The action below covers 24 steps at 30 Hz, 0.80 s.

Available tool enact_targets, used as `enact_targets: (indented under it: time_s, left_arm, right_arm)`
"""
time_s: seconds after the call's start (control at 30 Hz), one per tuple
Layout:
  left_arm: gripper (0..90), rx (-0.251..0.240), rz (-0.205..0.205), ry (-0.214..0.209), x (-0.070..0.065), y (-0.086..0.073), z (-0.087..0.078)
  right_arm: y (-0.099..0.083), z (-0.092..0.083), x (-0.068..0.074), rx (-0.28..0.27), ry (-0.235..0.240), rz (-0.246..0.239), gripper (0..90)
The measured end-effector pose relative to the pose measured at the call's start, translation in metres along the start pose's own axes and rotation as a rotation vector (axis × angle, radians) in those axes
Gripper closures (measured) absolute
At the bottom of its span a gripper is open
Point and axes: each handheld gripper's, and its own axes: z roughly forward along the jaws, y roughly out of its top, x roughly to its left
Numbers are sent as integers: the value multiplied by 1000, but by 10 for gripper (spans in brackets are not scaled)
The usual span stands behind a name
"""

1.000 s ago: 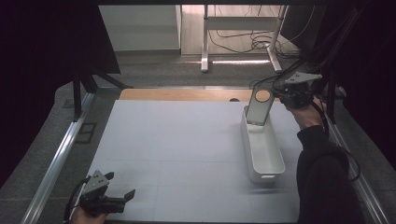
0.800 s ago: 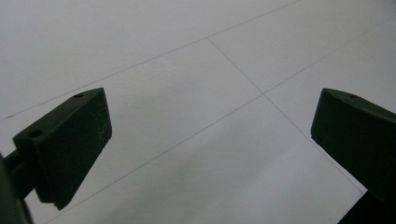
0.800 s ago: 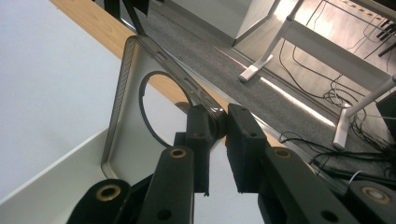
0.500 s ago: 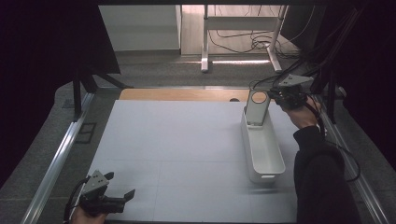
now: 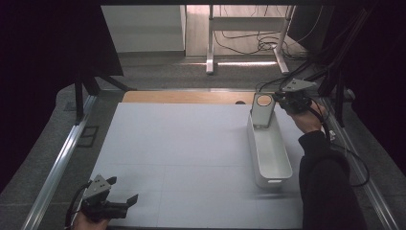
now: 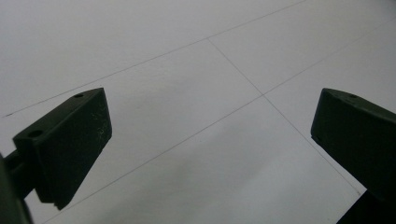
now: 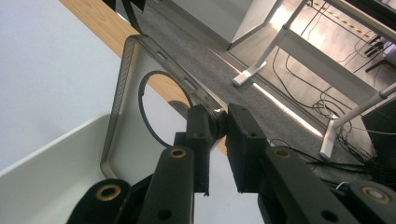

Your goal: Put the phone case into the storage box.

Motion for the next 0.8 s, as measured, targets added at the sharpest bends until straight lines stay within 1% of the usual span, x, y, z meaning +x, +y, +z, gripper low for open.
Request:
enact_targets:
  time_s: [0.13, 0.47, 0.8]
  left_arm:
    - [0, 0, -1, -1, 0, 0, 0]
    - [0, 1, 0, -1, 0, 0, 0]
    - [0, 1, -1, -1, 0, 0, 0]
  right_arm:
    - [-3, 1, 0, -4, -8, -6, 784]
    - [-10, 5, 0, -14, -9, -4, 783]
    - [-11, 6, 0, -17, -16, -4, 761]
